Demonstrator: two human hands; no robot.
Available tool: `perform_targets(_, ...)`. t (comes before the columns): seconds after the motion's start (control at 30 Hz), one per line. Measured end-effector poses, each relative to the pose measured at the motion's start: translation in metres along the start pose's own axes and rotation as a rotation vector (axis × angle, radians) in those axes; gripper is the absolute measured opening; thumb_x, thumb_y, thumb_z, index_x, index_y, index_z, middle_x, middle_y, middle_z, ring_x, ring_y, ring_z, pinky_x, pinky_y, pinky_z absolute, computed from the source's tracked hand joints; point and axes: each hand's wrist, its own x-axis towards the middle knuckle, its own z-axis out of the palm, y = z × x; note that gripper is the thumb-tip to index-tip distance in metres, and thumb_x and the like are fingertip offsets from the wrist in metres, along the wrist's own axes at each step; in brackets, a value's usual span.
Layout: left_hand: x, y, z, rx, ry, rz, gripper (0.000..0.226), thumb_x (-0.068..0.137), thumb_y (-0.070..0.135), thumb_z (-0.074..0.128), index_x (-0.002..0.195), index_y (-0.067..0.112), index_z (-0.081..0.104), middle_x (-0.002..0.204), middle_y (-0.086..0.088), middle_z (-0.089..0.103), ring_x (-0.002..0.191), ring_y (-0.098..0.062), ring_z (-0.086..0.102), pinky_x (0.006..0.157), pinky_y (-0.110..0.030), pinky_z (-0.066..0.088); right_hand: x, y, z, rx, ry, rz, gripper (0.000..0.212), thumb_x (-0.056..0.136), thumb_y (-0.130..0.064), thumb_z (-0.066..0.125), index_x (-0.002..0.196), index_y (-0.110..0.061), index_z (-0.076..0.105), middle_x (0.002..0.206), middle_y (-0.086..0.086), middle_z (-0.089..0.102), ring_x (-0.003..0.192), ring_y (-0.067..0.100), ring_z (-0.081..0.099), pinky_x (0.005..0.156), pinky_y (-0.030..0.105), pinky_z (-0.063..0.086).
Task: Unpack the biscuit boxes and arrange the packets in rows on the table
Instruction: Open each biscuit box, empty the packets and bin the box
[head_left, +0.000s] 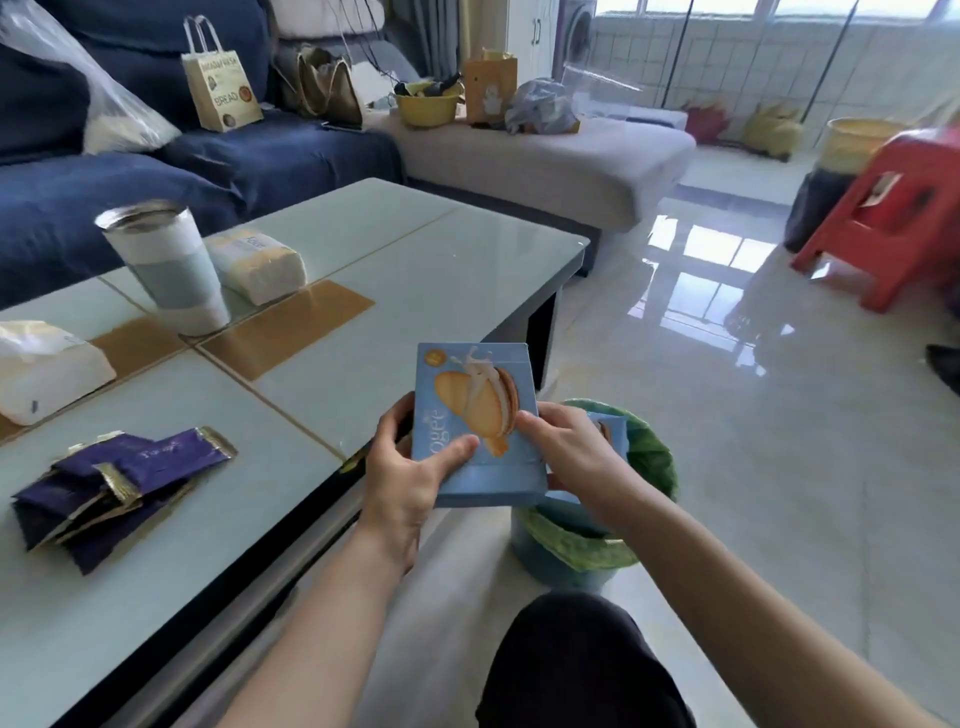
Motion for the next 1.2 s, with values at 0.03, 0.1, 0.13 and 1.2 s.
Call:
perform_targets(0.03, 0.002, -0.006, 0.007, 0.0, -0.02, -0.023, 0.075, 0.064, 0.015, 0.089, 0.127, 0.03, 0.052, 0.108, -0.007, 0.071, 0.09, -0.025, 0.072, 0.075, -0.042, 0.06, 0.003, 0.007, -0.008, 0.017, 0.006, 0.031, 0.026, 0.1, -0.025, 0.047, 0.106, -0.007, 0.064, 0.093, 0.006, 0.068, 0.086, 0.021, 0.069, 0.071, 0.042, 0.06)
perform_targets(0.1, 0.007, -0.019, 0.023, -0.016, -0.075, -0.087, 0.073, 0.069, 0.018, 0.086, 0.131, 0.029, 0.05, 0.109, -0.006, 0.071, 0.091, -0.025, 0.072, 0.075, -0.042, 0.06, 0.011, 0.021, -0.023, 0.059, 0.038, 0.102, 0.026, 0.1, -0.028, 0.047, 0.107, -0.008, 0.064, 0.092, 0.006, 0.068, 0.081, 0.018, 0.068, 0.062, 0.032, 0.058)
perform_targets(0.13, 0.01, -0.023, 0.032, -0.028, -0.103, -0.12, 0.068, 0.074, 0.018, 0.083, 0.131, 0.03, 0.048, 0.107, -0.005, 0.072, 0.088, -0.023, 0.073, 0.07, -0.038, 0.06, 0.016, 0.028, -0.03, 0.071, 0.064, 0.133, 0.025, 0.1, -0.028, 0.048, 0.105, -0.01, 0.064, 0.09, 0.004, 0.068, 0.078, 0.017, 0.068, 0.058, 0.029, 0.055)
perform_targets(1.2, 0.08, -0.094, 0.121, 0.82, -0.375, -0.111, 0.051, 0.09, 0.023, 0.061, 0.137, 0.023, 0.042, 0.136, 0.0, 0.051, 0.115, -0.018, 0.051, 0.091, -0.032, 0.046, 0.079, 0.081, -0.102, -0.613, 0.427, 0.268, 0.078, 0.094, -0.04, 0.055, 0.149, -0.002, 0.016, 0.148, 0.02, 0.037, 0.134, 0.038, 0.038, 0.108, 0.046, 0.035)
